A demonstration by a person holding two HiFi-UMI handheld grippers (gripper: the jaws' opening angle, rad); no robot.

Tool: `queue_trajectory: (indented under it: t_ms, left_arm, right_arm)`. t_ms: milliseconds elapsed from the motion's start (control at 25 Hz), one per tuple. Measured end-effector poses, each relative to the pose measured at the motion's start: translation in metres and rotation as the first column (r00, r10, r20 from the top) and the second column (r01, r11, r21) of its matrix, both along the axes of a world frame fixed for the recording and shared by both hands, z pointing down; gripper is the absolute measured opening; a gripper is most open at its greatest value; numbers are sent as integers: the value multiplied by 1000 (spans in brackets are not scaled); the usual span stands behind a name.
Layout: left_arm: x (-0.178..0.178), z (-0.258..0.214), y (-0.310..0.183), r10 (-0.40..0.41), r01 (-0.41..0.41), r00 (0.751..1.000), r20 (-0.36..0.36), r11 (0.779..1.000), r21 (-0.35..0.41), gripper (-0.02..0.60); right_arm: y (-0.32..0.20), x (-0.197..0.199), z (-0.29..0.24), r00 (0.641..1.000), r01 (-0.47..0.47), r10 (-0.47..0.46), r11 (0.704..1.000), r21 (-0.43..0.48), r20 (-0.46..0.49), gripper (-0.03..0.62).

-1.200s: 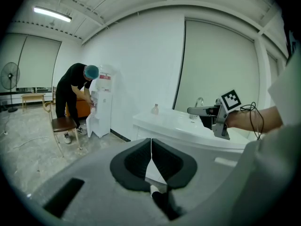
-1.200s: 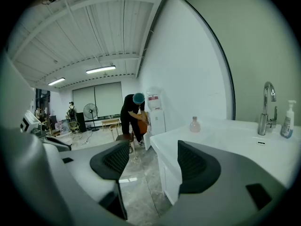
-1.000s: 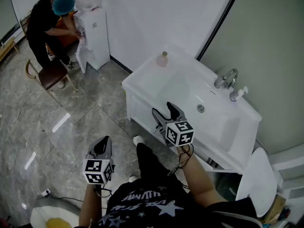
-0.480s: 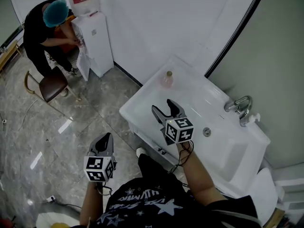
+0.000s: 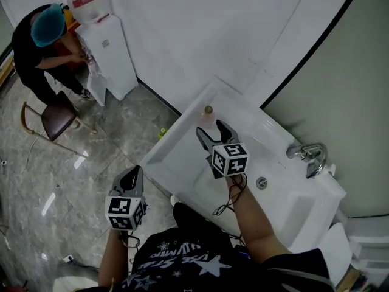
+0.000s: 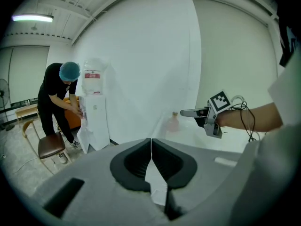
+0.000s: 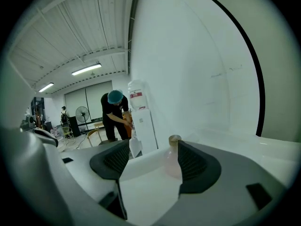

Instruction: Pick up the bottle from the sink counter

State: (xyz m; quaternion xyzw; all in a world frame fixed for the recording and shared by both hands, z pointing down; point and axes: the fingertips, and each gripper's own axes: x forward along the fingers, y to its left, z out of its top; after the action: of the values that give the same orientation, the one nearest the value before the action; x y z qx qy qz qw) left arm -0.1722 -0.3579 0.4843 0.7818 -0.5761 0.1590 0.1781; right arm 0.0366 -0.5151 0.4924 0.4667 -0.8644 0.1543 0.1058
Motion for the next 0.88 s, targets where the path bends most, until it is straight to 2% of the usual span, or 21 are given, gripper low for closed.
queue_trajectory:
  t_ms: [320,640,760,880]
  left_arm:
    - [11,19,-36,9,-9,1000,9,997,-74,21]
    - [14,35,-54,4,-2,1000,17,994,-108,21]
    - [13,41,-57,0,2,1000,17,993,-121,21]
    - [12,44,-61,-4,5,1000,15,992,-126,21]
  right_arm:
    - [-58,6,27,998,-16,15,1000,-11,-69,296]
    - [-86,-1,53,995,2,-3,1000,-15,-99,262]
    - [-92,0,58,994,-13,12,1000,-8,-109,237]
    - [-97,1,59,992,-24,26,1000,14,-121,183]
